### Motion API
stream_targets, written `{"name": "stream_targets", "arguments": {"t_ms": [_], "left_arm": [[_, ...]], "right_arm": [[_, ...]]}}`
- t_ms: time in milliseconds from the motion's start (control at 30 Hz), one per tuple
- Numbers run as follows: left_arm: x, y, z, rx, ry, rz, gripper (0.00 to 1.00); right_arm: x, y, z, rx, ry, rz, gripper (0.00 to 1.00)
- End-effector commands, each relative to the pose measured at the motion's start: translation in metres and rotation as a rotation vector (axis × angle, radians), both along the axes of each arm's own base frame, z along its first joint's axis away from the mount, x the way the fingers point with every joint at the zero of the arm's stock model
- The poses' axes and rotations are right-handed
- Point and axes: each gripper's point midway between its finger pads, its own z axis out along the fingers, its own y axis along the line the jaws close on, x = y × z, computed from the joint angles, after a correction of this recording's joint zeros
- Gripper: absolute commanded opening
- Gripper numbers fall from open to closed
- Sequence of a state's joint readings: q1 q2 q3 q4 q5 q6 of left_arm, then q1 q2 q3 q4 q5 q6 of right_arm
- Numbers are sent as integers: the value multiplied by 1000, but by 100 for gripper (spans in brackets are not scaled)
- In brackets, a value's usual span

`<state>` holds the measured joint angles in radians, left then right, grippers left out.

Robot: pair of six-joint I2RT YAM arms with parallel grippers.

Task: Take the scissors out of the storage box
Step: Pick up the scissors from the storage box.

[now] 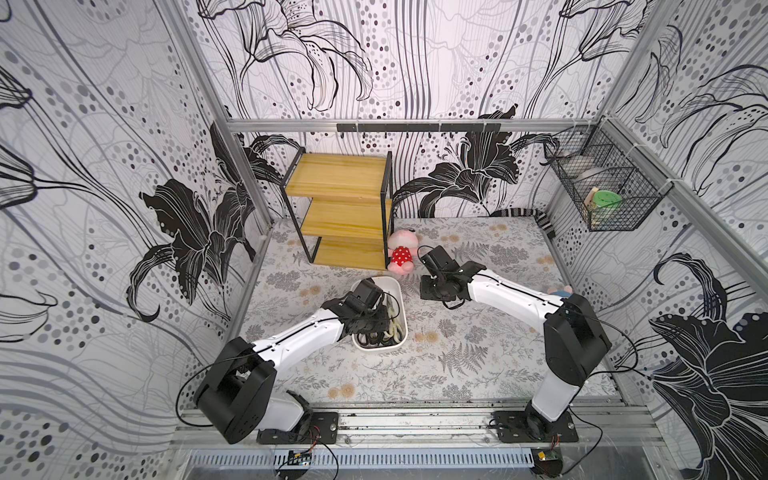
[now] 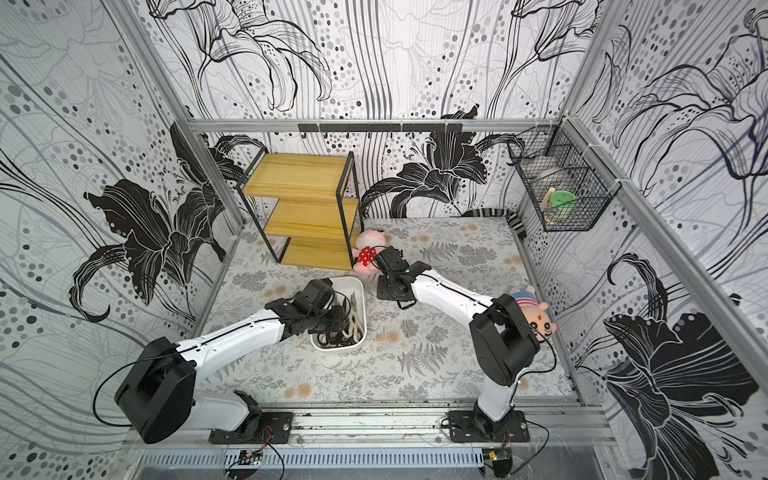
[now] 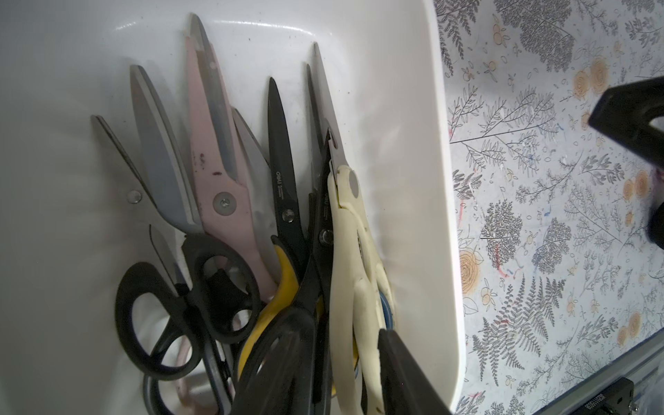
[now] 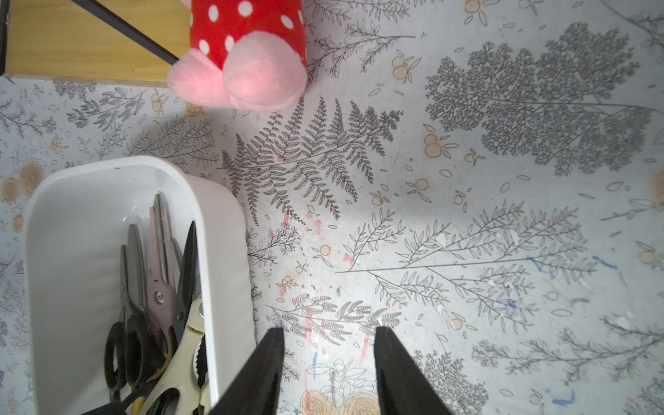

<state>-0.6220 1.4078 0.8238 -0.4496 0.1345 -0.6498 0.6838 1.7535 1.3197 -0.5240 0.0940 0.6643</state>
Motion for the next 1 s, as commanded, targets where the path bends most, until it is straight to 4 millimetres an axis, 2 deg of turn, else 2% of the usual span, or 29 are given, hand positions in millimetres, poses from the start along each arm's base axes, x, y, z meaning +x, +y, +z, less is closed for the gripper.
{"name": "stream_targets", "arguments": {"t_ms": [0, 233, 433, 533, 733, 967], "left_arm": [[3, -11, 3, -28, 12, -11, 36], [0, -20, -5, -43, 54, -33, 27], [1, -20, -4, -38, 61, -27, 2], [4, -16, 3, -19, 50, -15, 0], [13, -1, 29, -19, 3, 12, 0], [43, 26, 78, -154, -132, 78, 0]], "right_arm": [[-3, -8, 0, -23, 8, 1, 46], [2, -11, 2, -33, 8, -4, 46], [5, -14, 5, -33, 5, -11, 46], [6, -15, 8, -33, -2, -6, 46], [9, -3, 25, 4, -47, 73, 44], [9, 41, 55, 197, -113, 251, 42]]}}
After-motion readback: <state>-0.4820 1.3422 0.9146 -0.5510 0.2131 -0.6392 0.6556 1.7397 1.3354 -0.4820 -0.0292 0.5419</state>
